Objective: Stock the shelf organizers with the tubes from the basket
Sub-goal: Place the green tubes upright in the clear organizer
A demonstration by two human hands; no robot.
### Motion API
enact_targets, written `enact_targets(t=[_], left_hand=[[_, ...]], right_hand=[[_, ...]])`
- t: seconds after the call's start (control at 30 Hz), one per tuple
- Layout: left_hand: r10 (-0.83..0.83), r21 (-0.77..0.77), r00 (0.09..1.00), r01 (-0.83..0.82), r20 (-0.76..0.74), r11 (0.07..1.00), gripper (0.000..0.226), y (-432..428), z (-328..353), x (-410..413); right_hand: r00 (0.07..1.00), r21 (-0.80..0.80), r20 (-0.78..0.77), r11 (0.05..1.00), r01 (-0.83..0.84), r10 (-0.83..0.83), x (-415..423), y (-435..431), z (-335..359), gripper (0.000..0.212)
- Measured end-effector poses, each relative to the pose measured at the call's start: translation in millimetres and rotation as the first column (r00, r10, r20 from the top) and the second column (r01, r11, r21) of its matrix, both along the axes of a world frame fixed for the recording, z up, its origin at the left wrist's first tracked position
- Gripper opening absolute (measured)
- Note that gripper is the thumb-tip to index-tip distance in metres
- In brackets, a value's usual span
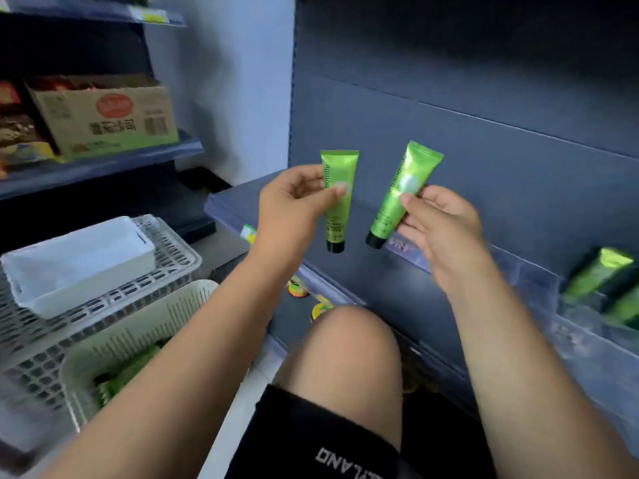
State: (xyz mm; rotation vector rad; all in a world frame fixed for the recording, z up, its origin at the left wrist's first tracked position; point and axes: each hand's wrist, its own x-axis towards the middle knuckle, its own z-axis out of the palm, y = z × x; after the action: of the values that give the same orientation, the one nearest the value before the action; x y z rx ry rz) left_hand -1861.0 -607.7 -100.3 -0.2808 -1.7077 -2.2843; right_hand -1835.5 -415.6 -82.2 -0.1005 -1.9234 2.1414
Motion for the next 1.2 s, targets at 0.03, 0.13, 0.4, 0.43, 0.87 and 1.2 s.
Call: enact_targets(t=[0.03, 0.13, 0.4, 0.43, 0.87, 1.2], left_hand=[[-0.049, -0.007, 0.999, 0.049, -0.017, 0.999, 0.024, 24.4, 5.2, 1.8], [-0.182, -0.01, 0.981, 0.182, -0.059, 0.983, 0.022, 90.8, 17.9, 10.9], [-0.47, -0.018, 0.879, 0.47, -0.082, 0.882, 0.024, 233.0, 25.5, 56.8], [-0.486, -0.016, 0.871, 0.486, -0.07, 0.874, 0.023, 246.3, 20.3, 62.5], [-0.598, -0.043, 0.801, 0.597, -0.009, 0.801, 0.024, 364.3, -23.6, 43.6], [-0.594, -0.133, 0.803, 0.586, -0.035, 0.8, 0.022, 418.7, -41.5, -5.2]], right_hand=[[0.999, 0.001, -0.007, 0.999, 0.05, -0.05, 13.9, 21.7, 5.4, 0.01], [0.982, 0.092, -0.049, 0.978, 0.185, -0.181, 54.5, 83.4, 13.1, 0.014], [0.853, 0.119, -0.139, 0.847, 0.519, -0.503, 134.2, 192.0, -3.1, 0.009], [0.834, 0.103, -0.142, 0.83, 0.548, -0.533, 142.9, 201.1, -8.9, 0.009], [0.564, -0.039, -0.256, 0.591, 0.806, -0.785, 170.4, 298.5, -40.9, 0.012], [0.511, -0.032, -0.303, 0.545, 0.838, -0.804, 139.3, 336.1, -41.7, 0.011]])
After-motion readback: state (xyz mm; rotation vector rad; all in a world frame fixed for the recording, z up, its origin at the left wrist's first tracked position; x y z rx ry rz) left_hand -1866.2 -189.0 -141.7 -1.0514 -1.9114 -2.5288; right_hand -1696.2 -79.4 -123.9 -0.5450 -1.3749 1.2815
